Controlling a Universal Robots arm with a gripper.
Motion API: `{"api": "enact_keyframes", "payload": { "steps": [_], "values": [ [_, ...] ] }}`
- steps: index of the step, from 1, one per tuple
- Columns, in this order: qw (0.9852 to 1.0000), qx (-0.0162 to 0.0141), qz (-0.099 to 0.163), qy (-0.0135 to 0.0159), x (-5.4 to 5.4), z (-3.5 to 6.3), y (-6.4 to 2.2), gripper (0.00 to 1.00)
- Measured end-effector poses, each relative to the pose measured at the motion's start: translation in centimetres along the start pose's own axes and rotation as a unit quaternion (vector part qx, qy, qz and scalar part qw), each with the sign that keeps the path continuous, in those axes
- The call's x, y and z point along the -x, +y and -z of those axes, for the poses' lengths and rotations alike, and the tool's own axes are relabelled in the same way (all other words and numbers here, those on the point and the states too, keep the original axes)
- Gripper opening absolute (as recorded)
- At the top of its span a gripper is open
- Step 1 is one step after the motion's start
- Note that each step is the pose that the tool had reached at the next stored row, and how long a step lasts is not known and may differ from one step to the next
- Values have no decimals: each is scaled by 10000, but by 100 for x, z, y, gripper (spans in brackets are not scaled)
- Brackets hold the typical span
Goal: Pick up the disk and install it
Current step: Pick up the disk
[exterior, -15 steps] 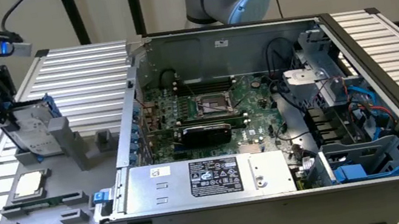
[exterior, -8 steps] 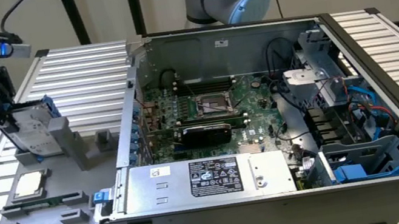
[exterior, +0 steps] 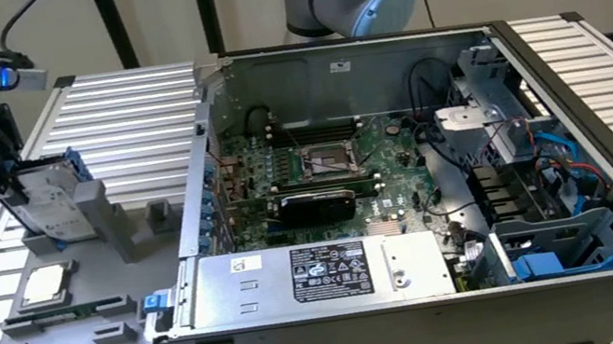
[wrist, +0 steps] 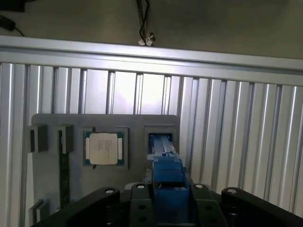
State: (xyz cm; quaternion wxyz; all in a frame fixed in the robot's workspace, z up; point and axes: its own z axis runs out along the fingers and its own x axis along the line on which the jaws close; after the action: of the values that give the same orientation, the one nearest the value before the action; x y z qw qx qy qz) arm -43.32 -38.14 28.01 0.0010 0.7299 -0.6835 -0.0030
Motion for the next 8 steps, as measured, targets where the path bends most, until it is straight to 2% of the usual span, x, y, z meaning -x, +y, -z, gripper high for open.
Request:
{"api": "enact_keyframes", "payload": {
  "steps": [8],
  "values": [
    [10000,0,0,0,0,0,0,0]
  ]
}}
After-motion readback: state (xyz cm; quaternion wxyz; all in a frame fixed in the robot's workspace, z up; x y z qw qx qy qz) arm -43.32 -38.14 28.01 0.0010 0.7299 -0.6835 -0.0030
